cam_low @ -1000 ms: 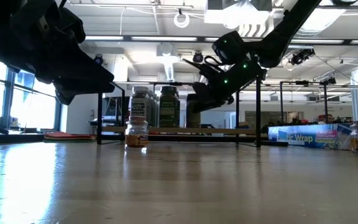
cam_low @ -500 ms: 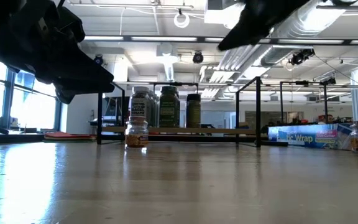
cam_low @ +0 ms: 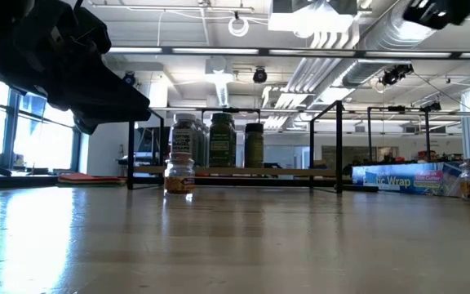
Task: Shelf spices
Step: Put the black seasoning bottle on the shelf
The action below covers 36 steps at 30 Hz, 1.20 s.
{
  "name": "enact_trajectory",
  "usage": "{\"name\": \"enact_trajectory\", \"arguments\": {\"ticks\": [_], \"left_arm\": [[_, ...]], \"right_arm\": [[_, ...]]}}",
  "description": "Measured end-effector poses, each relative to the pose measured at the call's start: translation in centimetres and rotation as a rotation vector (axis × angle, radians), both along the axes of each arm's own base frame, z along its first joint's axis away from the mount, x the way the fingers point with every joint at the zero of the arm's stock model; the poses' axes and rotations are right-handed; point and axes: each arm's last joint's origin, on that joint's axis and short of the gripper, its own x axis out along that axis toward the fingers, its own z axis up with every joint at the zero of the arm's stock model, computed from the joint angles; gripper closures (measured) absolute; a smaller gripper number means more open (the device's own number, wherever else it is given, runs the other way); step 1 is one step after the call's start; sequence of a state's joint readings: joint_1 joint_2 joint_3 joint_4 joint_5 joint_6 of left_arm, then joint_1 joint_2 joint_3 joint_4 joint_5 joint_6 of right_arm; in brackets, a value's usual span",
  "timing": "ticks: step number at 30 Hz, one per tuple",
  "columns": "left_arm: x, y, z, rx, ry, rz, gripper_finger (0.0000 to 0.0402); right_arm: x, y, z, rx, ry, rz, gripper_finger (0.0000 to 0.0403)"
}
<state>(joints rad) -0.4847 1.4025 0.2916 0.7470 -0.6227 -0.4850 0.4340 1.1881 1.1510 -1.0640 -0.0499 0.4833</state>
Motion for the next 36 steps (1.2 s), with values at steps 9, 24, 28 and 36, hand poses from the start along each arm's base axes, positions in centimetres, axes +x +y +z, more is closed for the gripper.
{"name": "enact_trajectory", "arguments": {"ticks": [9,24,28,36], "left_arm": [[0.0,0.1,0.0,0.024,0.000,0.011,0.0280],[0.0,-0.1,0.0,0.041,0.016,-0.056,0.0280],[0.0,-0.1,0.0,0.042,0.016,-0.058,0.0280],[0.0,-0.1,0.0,0.038,0.015,-0.059,0.0280]], "right_arm": [[-3.0,4.0,-0.9,0.005,0.339,-0.024,0.0133],[-4.0,10.5,-5.6,-0.186,0.508,-0.060,0.0099],[-3.8,11.3,-6.6,-0.229,0.520,-0.043,0.0099],[-3.7,11.6,-6.8,-0.218,0.489,-0.017,0.0100]]}}
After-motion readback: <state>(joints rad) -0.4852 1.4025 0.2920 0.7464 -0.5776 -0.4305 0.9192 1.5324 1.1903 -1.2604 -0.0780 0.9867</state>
